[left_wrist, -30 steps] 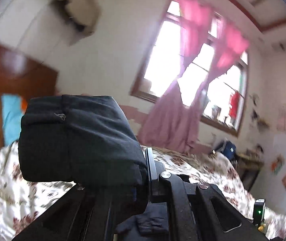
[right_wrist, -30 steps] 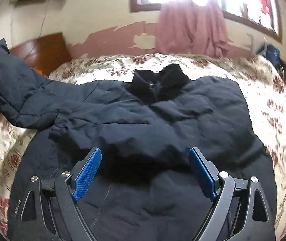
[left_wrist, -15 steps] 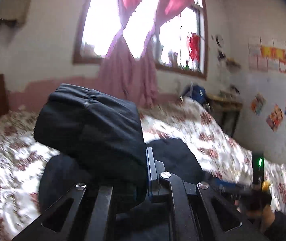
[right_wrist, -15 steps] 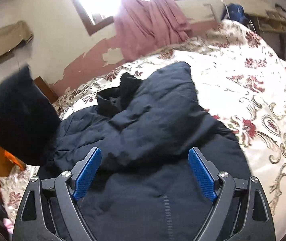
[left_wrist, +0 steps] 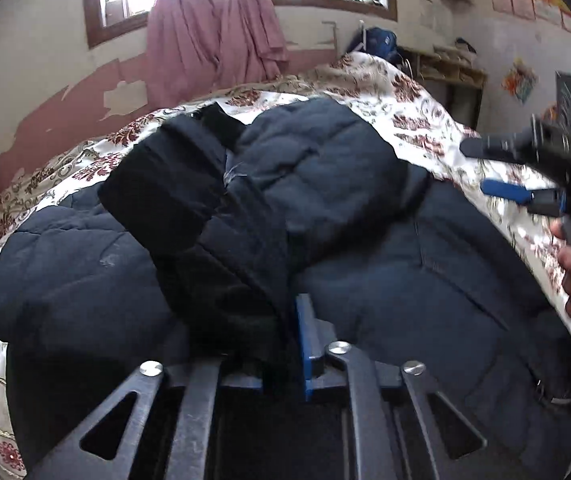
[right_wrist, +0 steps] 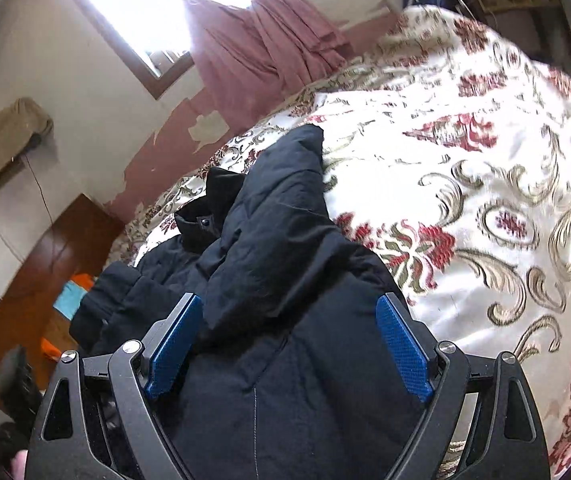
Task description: Fold large clothes
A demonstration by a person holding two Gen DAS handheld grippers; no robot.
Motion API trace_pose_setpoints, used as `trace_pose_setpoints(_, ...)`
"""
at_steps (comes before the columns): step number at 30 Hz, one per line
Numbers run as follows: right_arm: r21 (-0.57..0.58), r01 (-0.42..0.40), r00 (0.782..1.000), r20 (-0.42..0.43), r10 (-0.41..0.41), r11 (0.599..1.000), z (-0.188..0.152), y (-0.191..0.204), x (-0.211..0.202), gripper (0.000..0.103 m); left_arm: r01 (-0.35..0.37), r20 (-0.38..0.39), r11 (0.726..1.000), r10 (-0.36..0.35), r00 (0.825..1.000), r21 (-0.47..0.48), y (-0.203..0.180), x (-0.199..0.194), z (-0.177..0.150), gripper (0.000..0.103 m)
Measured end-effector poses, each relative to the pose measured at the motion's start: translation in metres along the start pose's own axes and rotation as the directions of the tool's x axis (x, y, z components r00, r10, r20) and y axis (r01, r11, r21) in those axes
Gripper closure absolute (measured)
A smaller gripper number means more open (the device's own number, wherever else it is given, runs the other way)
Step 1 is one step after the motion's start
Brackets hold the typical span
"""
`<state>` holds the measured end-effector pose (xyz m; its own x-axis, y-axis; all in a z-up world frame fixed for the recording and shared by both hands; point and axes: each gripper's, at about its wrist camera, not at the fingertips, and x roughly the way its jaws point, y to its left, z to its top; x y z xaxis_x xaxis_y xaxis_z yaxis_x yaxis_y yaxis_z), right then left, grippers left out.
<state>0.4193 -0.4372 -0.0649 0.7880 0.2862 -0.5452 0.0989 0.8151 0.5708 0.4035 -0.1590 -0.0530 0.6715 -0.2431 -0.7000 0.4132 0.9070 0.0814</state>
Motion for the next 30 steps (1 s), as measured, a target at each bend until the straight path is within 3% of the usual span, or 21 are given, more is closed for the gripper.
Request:
trace_pose_setpoints(2,0.023,-0.03,1.0,-0.008,0.03,0.999,-0.002,-0.007,-0.001,0.018,0.03,-0.002,1.0,-0.03,1.0,0.0,-0.005,-0.002,-0.001,0.06)
trace_pose_setpoints(4,0.039,-0.053,0.998,-0.012,0.054,0.998,-0.003,-0.01,0.001,0.018,0.047,0.018,0.999,-0.047,0.999,0.009,-0.012,-0.007,-0.002,0.015)
trace_pose_setpoints(6,0.051,-0.081,0.996,-0.026,0.083,0.995,-0.005,-0.012,0.005,0.018,0.047,0.073,0.998,-0.049,0.996,0.038,-0.021,-0.018,-0.004,0.013)
trace_pose_setpoints(8,0.074,-0.138,0.987,-0.067,0.143,0.988,-0.009,-0.015,0.013,0.018,0.066,0.074,0.995,-0.072,0.995,0.076,-0.029,-0.025,-0.006,0.013)
trace_pose_setpoints(12,0.148,-0.241,0.948,-0.176,0.266,0.959,-0.02,-0.017,0.038,0.018,0.085,0.061,0.994,-0.089,0.994,0.073,-0.03,-0.033,-0.011,0.013)
trace_pose_setpoints(17,0.027,-0.193,0.957,-0.214,0.194,0.981,-0.029,0.006,0.041,0.018,0.027,0.061,0.999,-0.025,0.998,-0.032,-0.002,-0.046,-0.021,0.013)
trace_pose_setpoints(20,-0.102,-0.148,0.969,-0.215,0.123,0.984,-0.038,0.03,0.041,0.021,-0.047,0.071,0.991,0.056,0.996,-0.129,0.03,-0.059,-0.029,0.013)
trace_pose_setpoints(22,-0.164,-0.148,0.965,-0.241,0.106,0.975,-0.047,0.046,0.048,0.031,-0.112,0.071,0.975,0.128,0.989,-0.192,0.055,-0.067,-0.034,0.013)
trace_pose_setpoints(24,-0.21,-0.145,0.959,-0.271,0.085,0.967,-0.056,0.059,0.058,0.056,-0.192,0.05,0.948,0.212,0.976,-0.255,0.083,-0.074,-0.04,0.013)
trace_pose_setpoints(26,-0.245,-0.112,0.961,-0.272,0.042,0.963,-0.061,0.065,0.061,0.063,-0.23,0.018,0.917,0.249,0.968,-0.325,0.109,-0.079,-0.048,0.013)
trace_pose_setpoints(28,-0.267,-0.095,0.967,-0.253,0.025,0.959,-0.06,0.069,0.06,0.078,-0.242,0.003,0.891,0.264,0.965,-0.384,0.131,-0.085,-0.056,0.013)
trace_pose_setpoints(29,-0.277,-0.088,0.972,-0.233,0.022,0.957,-0.057,0.071,0.057,0.094,-0.245,0.001,0.882,0.269,0.963,-0.402,0.139,-0.089,-0.059,0.013)
trace_pose_setpoints(30,-0.287,-0.095,0.977,-0.211,0.034,0.953,-0.052,0.074,0.052,0.098,-0.251,0.002,0.87,0.278,0.961,-0.423,0.15,-0.094,-0.064,0.013)
